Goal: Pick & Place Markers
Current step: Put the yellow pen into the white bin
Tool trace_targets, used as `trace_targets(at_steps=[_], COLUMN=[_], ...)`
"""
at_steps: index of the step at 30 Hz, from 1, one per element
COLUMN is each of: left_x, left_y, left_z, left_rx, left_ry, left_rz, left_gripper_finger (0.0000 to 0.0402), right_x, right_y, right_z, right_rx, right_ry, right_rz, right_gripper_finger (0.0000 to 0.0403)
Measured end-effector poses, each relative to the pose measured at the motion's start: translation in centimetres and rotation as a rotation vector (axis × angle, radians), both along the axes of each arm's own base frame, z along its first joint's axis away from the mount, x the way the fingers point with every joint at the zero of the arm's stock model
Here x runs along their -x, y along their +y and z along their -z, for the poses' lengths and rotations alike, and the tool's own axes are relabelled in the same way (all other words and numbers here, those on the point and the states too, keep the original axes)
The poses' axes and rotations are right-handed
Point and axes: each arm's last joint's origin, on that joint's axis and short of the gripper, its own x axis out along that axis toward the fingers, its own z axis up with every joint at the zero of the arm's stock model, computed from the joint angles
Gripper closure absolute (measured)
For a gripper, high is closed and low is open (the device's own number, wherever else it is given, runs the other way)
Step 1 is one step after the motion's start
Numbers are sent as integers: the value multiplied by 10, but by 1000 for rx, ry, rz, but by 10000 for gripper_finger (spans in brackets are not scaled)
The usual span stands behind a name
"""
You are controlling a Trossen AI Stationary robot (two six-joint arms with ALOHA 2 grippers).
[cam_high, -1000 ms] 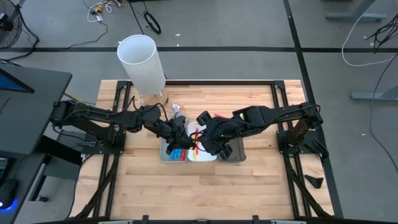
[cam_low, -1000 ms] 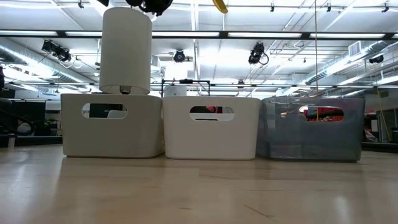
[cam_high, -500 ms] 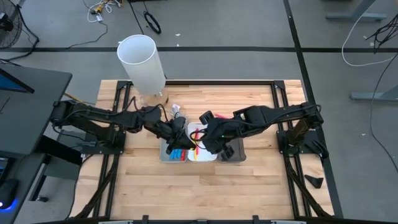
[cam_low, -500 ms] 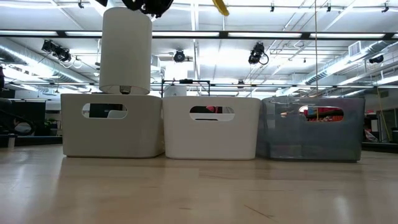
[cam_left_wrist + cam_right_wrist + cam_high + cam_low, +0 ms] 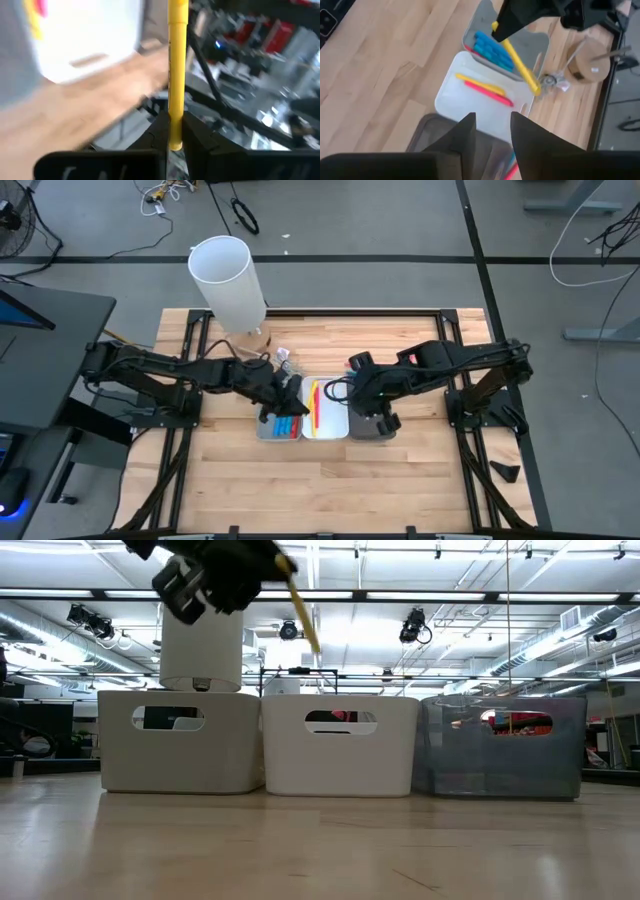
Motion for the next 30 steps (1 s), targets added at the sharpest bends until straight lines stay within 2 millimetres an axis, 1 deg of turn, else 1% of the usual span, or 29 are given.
trace_targets(at_steps=[6,9,11,14,16,18,26,30], left_x=[9,12,13,8,1,-8,-65,-93], left_y=[-4,-9,-12,-17,-18,-17,-2,4], left_z=[15,19,19,14,11,13,22,29], left_rx=[-92,-107,-112,-132,-141,-154,-198,-199], left_ry=[165,224,278,367,423,491,580,586], left_rz=[-83,-119,-137,-136,-111,-84,-24,12], left_gripper_finger=[369,369,369,369,369,369,369,369], right_x=[12,14,15,17,17,18,24,32], right_y=[-3,-4,-5,-5,-5,-5,-7,-9], right_z=[-5,-4,-3,-2,-2,-2,-6,-11], right_rx=[-2,12,26,36,43,48,59,54], right_ry=[27,43,66,90,92,93,97,90], right_rz=[14,1,-13,-20,-29,-35,-51,-46], right_gripper_finger=[287,289,291,291,291,291,291,291])
